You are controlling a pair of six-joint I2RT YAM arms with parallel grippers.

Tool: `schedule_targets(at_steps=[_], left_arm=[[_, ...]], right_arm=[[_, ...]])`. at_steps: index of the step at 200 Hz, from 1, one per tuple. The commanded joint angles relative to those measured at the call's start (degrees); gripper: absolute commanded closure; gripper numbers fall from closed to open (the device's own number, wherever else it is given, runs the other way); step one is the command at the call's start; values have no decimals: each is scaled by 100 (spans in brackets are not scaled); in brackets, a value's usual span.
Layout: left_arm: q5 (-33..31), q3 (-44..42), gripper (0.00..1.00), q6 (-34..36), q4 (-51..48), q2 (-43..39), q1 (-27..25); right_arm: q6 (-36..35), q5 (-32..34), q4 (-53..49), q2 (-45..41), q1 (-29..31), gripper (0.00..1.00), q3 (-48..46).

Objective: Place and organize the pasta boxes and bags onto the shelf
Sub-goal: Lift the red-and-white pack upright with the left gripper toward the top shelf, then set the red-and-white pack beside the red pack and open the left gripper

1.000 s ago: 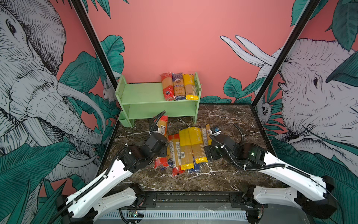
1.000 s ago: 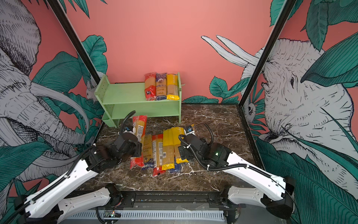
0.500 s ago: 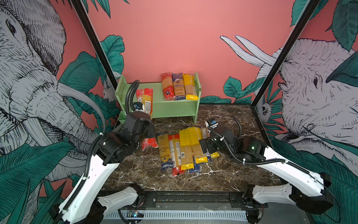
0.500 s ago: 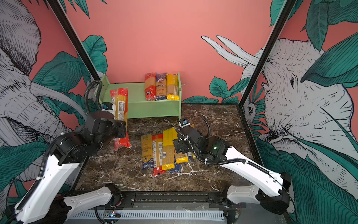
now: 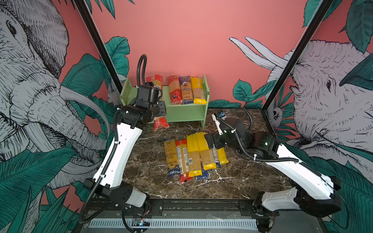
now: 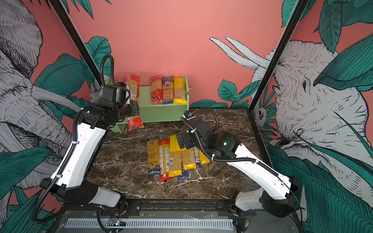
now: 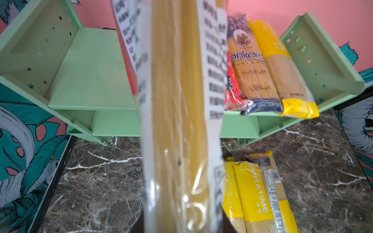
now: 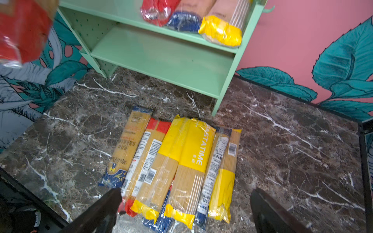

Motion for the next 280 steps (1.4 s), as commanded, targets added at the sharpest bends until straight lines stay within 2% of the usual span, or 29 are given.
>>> schedule_targets(at_steps=[1, 49, 120, 201, 280], left_arm=[[312, 604, 100, 131, 974, 30, 195], [739, 1690, 100, 257, 1230, 1053, 561], [1521, 3470, 100, 33, 1012, 2642, 1049], [1864, 3596, 100, 32, 1292, 3168, 1177], [2025, 3803, 100, 14, 1445, 3517, 1209]], right_arm=[[-252, -85, -118, 249, -95, 1, 422], [-398, -216, -372, 680, -387, 1, 1010], [-466, -486, -565, 1040, -893, 1, 1411], [-520, -689, -668, 1576, -1194, 1, 1717], [-504, -796, -615, 1584, -1358, 1, 1577]])
